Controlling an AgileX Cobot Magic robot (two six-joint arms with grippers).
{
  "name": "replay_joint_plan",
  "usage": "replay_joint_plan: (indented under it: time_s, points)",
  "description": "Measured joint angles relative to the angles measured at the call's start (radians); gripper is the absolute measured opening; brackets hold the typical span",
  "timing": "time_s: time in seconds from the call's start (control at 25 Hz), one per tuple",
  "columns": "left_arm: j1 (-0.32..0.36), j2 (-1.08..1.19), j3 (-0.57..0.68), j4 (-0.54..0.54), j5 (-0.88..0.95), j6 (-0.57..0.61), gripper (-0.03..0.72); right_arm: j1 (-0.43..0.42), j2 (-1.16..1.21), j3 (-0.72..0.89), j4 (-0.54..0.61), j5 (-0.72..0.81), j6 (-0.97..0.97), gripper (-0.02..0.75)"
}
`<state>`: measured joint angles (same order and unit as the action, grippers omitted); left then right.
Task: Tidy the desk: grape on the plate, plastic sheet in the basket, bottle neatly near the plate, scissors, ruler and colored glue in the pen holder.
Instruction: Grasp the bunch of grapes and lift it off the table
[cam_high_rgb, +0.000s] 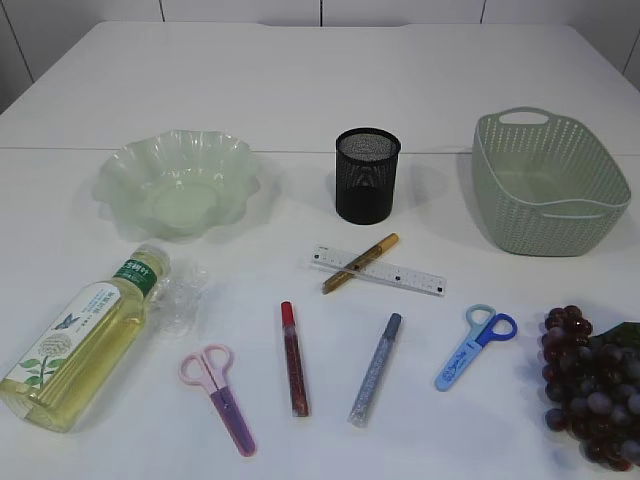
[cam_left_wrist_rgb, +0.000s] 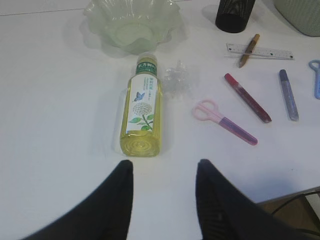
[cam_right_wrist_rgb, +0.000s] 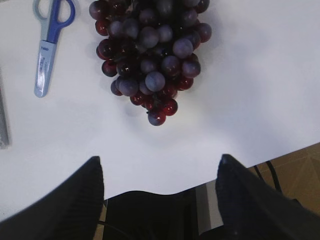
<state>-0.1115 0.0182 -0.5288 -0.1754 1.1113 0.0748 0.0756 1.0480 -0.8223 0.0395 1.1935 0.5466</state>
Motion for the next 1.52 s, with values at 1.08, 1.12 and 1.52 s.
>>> replay_joint_plan:
  time_s: [1.08, 1.12, 1.52]
  points:
    - [0.0, 0.369, -0.228, 0.055, 0.038, -0.03, 0.477, -0.025, 0.425, -0.089, -0.021, -0.035, -0.066, 0.446]
    - [0.0, 0.377, -0.228, 0.055, 0.042, -0.032, 0.484, -0.039, 0.444, -0.105, -0.018, -0.035, -0.065, 0.417]
    - [0.0, 0.434, -0.228, 0.051, 0.053, -0.037, 0.493, -0.175, 0.518, -0.258, -0.021, -0.068, -0.066, 0.321]
